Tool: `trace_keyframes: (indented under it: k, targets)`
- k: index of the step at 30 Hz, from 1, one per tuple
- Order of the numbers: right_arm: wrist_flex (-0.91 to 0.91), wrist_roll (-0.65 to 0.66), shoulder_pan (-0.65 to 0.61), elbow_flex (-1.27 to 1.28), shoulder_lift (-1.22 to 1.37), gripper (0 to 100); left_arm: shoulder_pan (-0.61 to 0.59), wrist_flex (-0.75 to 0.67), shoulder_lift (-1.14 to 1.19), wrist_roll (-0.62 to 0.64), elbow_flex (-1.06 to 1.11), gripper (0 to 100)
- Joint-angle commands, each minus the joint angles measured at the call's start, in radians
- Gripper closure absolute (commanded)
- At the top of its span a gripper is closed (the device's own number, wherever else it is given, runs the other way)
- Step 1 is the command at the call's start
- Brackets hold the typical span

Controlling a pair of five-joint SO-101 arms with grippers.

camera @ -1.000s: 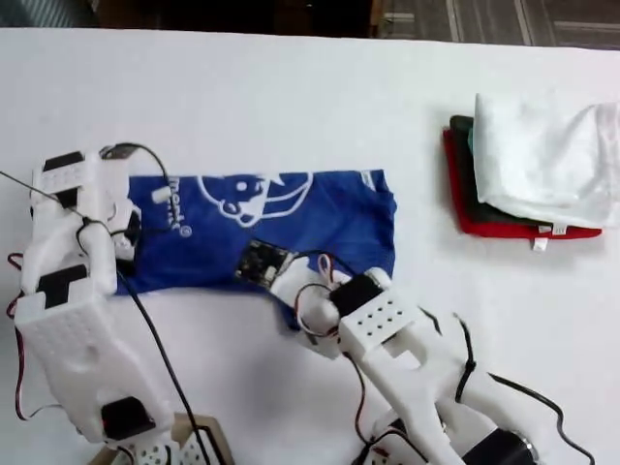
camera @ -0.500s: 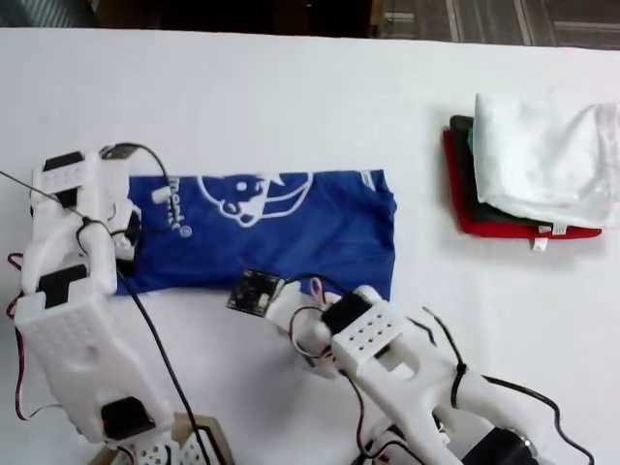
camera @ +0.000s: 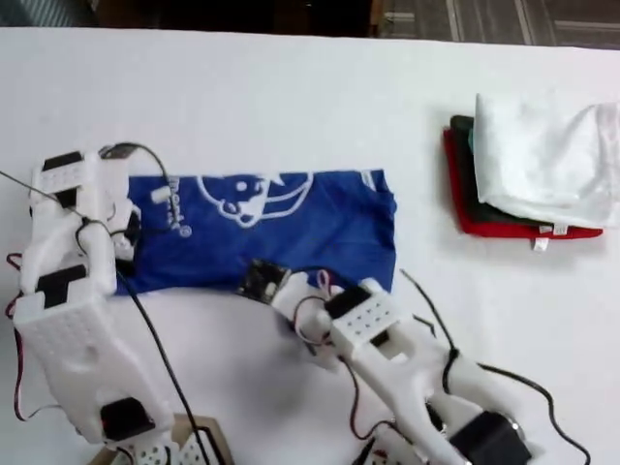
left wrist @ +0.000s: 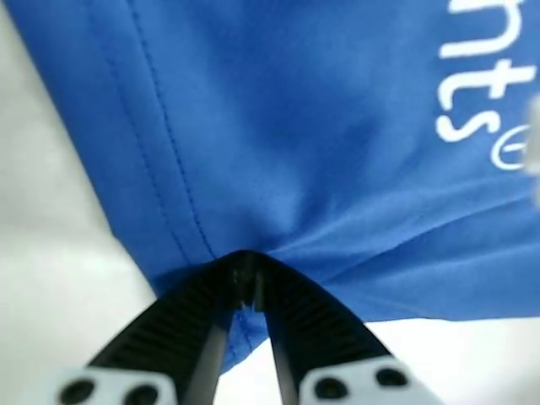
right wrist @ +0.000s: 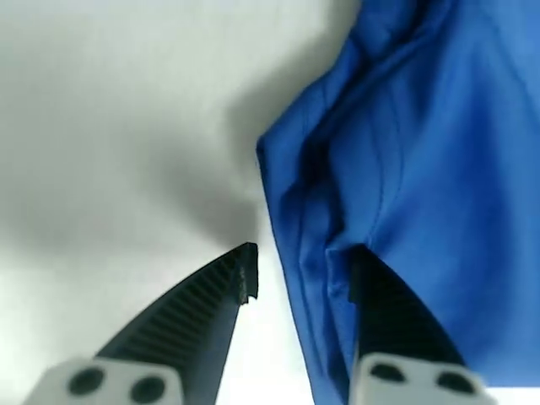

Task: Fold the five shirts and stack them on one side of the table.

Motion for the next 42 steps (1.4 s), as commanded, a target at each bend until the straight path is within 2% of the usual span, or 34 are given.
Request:
trace_keyframes:
  k: [1, 15, 17, 20, 26, 31, 37, 42]
  targets:
    - [0.010, 0.008, 0.004, -0.057, 0.082, 82.1, 0.002, -0.011, 0.028, 0.009, -0.016, 97]
    - [0.127, 0.005, 0.012, -0.238, 0.328, 82.4, 0.000, -0.011, 0.028, 0.009, -0.012, 97]
    - [0.128, 0.005, 0.012, -0.265, 0.354, 86.4, 0.000, -0.011, 0.028, 0.009, -0.012, 97]
    - [0.137, 0.005, 0.012, -0.290, 0.378, 99.2, 0.000, -0.009, 0.028, 0.011, -0.012, 97]
    - [0.148, 0.005, 0.019, -0.295, 0.383, 97.9, 0.000, -0.009, 0.028, 0.011, -0.012, 97]
    - [0.170, 0.008, 0.093, -0.359, 0.381, 97.9, 0.000, -0.009, 0.028, 0.011, -0.012, 97]
    - [0.320, 0.164, 0.176, -0.549, 0.381, 97.9, 0.000, -0.009, 0.028, 0.009, -0.012, 97]
    - [0.407, 0.224, 0.229, -0.733, 0.383, 97.9, 0.000, -0.009, 0.028, 0.009, -0.013, 97]
